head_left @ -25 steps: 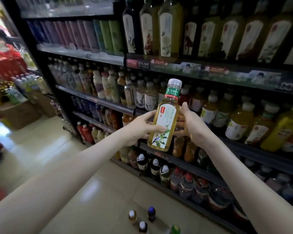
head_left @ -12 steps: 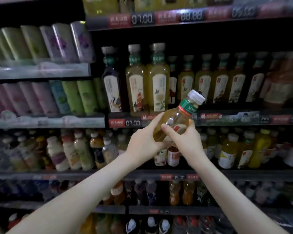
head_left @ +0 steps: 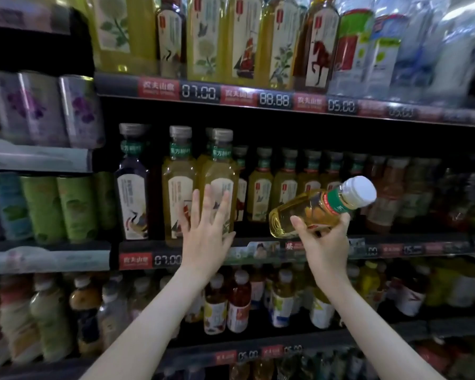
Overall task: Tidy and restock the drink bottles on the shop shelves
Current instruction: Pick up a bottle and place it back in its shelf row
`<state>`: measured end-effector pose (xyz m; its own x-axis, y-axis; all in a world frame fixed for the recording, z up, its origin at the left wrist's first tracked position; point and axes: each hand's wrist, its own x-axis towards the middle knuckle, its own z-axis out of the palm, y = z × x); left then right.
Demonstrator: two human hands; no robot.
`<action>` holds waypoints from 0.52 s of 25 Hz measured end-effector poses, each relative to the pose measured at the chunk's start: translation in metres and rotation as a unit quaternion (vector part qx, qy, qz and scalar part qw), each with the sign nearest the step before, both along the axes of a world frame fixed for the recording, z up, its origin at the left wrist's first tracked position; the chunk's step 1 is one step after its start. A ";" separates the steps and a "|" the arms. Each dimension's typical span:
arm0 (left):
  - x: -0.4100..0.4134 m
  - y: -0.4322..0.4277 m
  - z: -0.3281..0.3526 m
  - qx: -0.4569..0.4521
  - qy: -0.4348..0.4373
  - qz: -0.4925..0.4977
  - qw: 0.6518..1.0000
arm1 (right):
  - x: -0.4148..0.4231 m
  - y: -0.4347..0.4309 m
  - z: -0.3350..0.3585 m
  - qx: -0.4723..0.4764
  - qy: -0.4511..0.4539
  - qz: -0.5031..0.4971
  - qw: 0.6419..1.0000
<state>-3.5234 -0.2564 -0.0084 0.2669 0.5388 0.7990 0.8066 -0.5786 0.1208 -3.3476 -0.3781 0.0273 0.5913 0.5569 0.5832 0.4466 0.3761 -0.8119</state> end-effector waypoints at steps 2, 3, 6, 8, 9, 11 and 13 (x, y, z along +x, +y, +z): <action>0.010 0.011 0.002 0.002 0.003 0.033 0.999 | 0.015 0.021 0.007 -0.019 -0.010 0.005 1.000; 0.014 0.015 0.000 0.005 0.003 0.041 0.999 | 0.019 0.031 0.010 -0.034 -0.013 0.014 0.999; 0.019 0.024 -0.008 0.036 0.001 0.053 0.998 | 0.033 0.063 0.009 -0.089 -0.002 0.037 0.995; 0.020 0.027 -0.012 0.051 -0.008 0.054 0.997 | 0.038 0.081 0.007 -0.129 -0.010 0.035 0.991; 0.022 0.027 -0.012 0.051 -0.018 0.053 0.997 | 0.038 0.088 0.007 -0.148 -0.024 0.031 0.988; 0.030 0.027 -0.014 0.042 -0.043 0.057 0.997 | 0.035 0.101 0.010 -0.185 -0.075 0.020 0.980; 0.038 0.028 -0.015 0.033 -0.060 0.065 0.996 | 0.027 0.113 0.013 -0.219 -0.132 0.003 0.967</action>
<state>-3.4850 -0.2283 -0.0234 0.0988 0.5084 0.8554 0.8576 -0.4796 0.1860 -3.3205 -0.2653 0.0402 0.4498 0.7876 0.4211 0.6583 0.0263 -0.7523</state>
